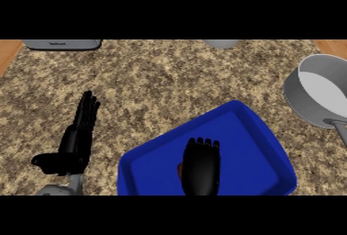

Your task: Pick the sweet potato from the tray and place it in the pot

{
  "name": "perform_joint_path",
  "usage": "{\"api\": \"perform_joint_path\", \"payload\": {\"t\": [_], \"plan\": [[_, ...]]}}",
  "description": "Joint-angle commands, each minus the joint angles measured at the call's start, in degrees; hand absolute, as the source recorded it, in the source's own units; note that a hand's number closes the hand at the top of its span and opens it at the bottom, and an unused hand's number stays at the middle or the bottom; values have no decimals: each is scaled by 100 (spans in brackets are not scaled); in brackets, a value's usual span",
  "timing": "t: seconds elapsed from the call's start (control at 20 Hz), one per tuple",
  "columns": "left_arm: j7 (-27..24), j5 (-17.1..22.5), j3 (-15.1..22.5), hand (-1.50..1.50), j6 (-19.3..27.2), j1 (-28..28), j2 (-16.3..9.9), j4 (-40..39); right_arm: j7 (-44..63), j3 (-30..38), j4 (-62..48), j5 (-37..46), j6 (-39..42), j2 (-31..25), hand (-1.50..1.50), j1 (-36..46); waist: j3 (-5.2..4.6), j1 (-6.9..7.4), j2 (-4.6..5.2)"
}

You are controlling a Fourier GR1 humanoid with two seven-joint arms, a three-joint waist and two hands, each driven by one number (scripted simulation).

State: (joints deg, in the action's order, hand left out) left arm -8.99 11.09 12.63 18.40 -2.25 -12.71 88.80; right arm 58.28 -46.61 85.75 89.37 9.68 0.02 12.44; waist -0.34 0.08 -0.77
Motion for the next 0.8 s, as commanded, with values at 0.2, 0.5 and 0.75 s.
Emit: {"api": "perform_joint_path", "payload": {"t": [0.2,0.5,0.75], "plan": [[-133,-247,-48,0,14,-52,244,-272,-342,663,-454,-53,-516,-151,150,337,35,-1,86],[175,-208,8,0,12,-171,154,125,-1220,2651,-907,-2651,-286,-2,150,1381,49,169,162],[273,-230,57,0,-81,238,152,461,-1257,2662,-1904,-2328,-1200,-2,150,2373,37,106,87]]}}
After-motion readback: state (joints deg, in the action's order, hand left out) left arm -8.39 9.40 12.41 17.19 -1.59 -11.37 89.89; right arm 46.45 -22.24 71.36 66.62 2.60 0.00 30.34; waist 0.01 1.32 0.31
